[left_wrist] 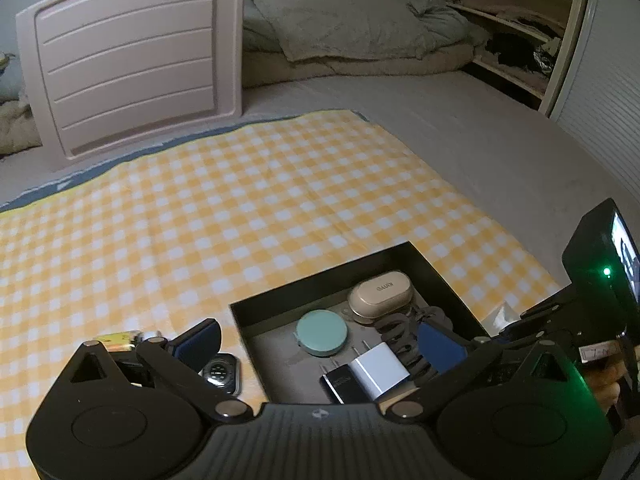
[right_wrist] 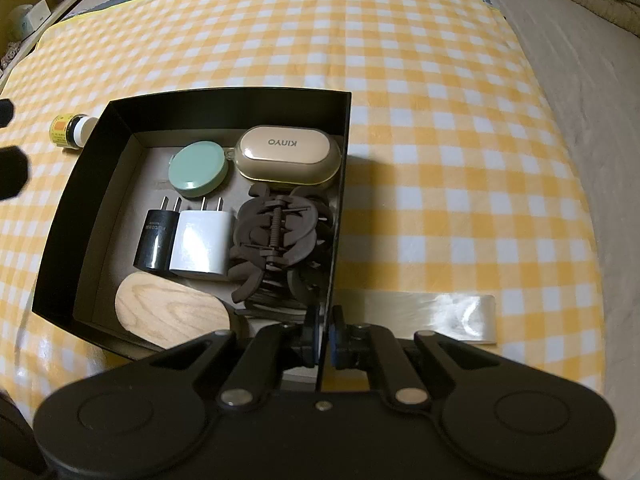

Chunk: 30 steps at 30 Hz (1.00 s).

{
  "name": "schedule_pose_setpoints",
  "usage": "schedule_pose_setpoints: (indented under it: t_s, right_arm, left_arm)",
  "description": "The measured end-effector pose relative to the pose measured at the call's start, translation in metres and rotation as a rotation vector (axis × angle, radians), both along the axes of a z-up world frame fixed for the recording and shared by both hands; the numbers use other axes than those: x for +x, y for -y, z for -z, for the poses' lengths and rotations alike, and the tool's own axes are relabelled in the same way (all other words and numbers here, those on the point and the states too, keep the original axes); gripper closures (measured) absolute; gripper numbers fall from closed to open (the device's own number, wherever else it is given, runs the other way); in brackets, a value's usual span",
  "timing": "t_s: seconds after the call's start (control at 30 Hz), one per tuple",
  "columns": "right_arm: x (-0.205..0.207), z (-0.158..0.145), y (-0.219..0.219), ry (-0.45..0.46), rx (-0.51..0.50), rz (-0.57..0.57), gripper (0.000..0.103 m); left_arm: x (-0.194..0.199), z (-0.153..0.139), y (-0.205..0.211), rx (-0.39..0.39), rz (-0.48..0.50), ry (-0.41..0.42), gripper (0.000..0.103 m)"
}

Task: Organize rigid objects
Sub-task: 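Move the left tool back and grasp the black smartwatch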

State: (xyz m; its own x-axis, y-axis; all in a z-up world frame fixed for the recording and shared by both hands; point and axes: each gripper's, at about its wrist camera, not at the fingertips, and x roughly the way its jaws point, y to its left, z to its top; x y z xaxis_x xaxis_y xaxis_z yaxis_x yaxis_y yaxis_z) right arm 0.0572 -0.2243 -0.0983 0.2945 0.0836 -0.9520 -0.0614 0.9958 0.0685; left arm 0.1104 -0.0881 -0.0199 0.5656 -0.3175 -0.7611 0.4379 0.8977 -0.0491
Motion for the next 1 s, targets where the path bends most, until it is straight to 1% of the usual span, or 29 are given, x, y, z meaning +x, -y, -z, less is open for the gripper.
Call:
schedule_pose_setpoints:
  t_s: [0.17,0.33,0.43,0.5,0.53,0.6,0.63,0.7,0.8,0.83,0.9,1.0]
  right_arm:
    - [0.001,0.0,0.001,0.0,-0.003,-0.001,0.098]
    - [0.0,0.001,0.0,0.001,-0.002,0.0,0.098]
    - [-0.001,0.001,-0.002,0.001,-0.002,-0.001,0.098]
    - [-0.001,0.001,-0.002,0.001,-0.003,-0.002,0.098]
    - [-0.001,0.001,-0.003,0.001,-0.002,-0.002,0.098]
    - [-0.001,0.002,-0.003,0.0,-0.002,0.0,0.098]
    - [-0.002,0.001,-0.003,0.0,-0.001,-0.001,0.098]
    - [-0.002,0.001,-0.003,0.001,-0.002,-0.001,0.098]
    - [-0.001,0.001,-0.003,0.0,-0.002,0.0,0.098]
    - [-0.001,0.001,-0.003,0.0,-0.002,0.0,0.098]
    - [-0.001,0.001,-0.004,0.0,-0.003,0.0,0.098]
    - [-0.001,0.0,-0.003,-0.001,-0.002,-0.001,0.098]
  left_arm:
    - [-0.003,-0.01,-0.017,-0.014,-0.032,0.028,0.0]
    - [0.001,-0.014,-0.033,-0.041,-0.045,0.025,0.0]
    - [0.005,-0.011,-0.041,-0.017,-0.033,0.021,0.002]
    - [0.011,-0.004,-0.048,0.011,-0.042,0.008,0.012]
    - [0.015,0.0,-0.052,0.015,-0.05,-0.009,0.014]
    - [0.022,0.008,-0.06,0.023,-0.067,-0.037,0.024]
    - [0.025,0.012,-0.064,0.028,-0.077,-0.049,0.026]
    - [0.032,0.02,-0.073,0.024,-0.101,-0.083,0.035]
    - [0.041,0.036,-0.083,0.004,-0.129,-0.143,0.043]
    - [0.044,0.041,-0.085,0.002,-0.128,-0.158,0.045]
    - [0.049,0.052,-0.085,0.009,-0.119,-0.181,0.051]
    - [0.054,0.068,-0.085,0.016,-0.072,-0.194,0.054]
